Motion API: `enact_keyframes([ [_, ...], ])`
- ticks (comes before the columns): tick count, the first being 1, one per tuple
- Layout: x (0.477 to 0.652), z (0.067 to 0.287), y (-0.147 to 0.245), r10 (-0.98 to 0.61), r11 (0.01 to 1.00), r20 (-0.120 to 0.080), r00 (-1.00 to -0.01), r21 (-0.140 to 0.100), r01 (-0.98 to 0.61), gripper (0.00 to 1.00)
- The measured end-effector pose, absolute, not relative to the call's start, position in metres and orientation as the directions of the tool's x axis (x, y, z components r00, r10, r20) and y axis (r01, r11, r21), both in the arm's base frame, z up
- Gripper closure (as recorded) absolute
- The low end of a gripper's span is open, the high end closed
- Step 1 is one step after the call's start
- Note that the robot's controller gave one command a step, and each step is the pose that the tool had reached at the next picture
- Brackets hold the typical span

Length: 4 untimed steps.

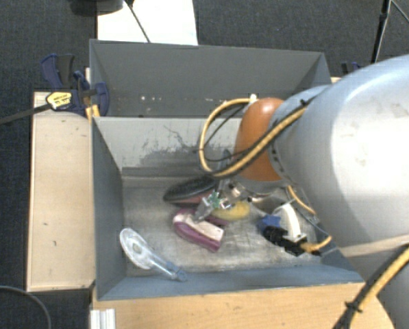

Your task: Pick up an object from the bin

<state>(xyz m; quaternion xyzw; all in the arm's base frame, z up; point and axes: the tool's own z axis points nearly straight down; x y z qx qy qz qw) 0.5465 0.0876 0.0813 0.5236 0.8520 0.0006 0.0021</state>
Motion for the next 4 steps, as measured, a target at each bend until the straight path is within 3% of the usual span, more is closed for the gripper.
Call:
enact_keyframes([
  [1, 0.546, 0.082, 0.09, 0.889, 0.459, 0.004, -0.459, 0.001, 0.889, 1.0],
  [2, 0.547, 0.143, 0.09, 0.885, 0.465, -0.002, -0.465, 0.006, 0.885, 1.0],
  [3, 0.548, 0.149, 0.09, 0.88, 0.474, -0.002, -0.474, 0.002, 0.88, 1.0],
  [4, 0.549, 0.2, 0.09, 0.876, 0.483, -0.002, -0.483, 0.005, 0.876, 1.0],
])
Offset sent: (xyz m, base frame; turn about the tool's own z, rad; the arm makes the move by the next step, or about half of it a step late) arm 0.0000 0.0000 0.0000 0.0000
